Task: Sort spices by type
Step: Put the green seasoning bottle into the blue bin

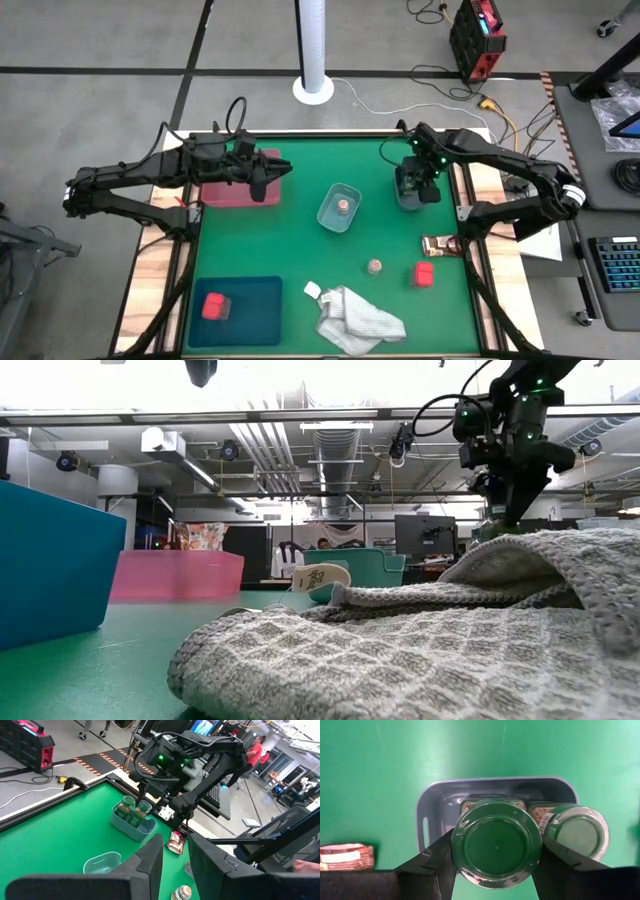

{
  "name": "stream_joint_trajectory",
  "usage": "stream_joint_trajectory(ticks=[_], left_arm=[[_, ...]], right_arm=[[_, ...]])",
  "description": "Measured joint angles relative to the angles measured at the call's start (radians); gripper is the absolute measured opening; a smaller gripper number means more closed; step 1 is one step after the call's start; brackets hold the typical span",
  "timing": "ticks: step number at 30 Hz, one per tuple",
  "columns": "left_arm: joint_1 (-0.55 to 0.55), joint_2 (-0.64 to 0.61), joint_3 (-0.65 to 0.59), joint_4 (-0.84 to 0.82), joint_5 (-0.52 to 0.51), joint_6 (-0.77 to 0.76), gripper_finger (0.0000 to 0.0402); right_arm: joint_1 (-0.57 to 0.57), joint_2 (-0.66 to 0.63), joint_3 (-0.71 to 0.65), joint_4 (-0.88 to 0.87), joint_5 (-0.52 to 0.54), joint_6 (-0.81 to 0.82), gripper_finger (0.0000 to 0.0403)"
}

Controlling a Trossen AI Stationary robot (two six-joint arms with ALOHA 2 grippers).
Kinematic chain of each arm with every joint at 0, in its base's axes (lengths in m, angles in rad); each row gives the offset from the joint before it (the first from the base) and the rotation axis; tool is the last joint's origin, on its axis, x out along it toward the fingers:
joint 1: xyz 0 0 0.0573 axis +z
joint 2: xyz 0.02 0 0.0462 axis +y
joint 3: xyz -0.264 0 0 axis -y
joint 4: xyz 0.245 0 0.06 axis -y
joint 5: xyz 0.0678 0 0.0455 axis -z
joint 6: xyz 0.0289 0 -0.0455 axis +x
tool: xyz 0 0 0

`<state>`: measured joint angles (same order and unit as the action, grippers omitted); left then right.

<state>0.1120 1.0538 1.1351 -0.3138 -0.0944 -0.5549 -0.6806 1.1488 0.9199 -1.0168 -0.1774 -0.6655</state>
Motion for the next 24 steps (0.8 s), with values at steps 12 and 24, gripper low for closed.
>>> stream_joint_trajectory(ticks=[12, 24], left_arm=[[0.001, 0.000, 0.000, 0.000, 0.000, 0.000, 0.0078], [0.001, 0.000, 0.000, 0.000, -0.001, 0.014, 0.0078]], right_arm=[[-0.014, 0.000, -0.072, 0.002, -0.017, -0.017, 0.0191], [-0.014, 0.012, -0.074, 0.031, -0.008, -0.042, 0.0191]])
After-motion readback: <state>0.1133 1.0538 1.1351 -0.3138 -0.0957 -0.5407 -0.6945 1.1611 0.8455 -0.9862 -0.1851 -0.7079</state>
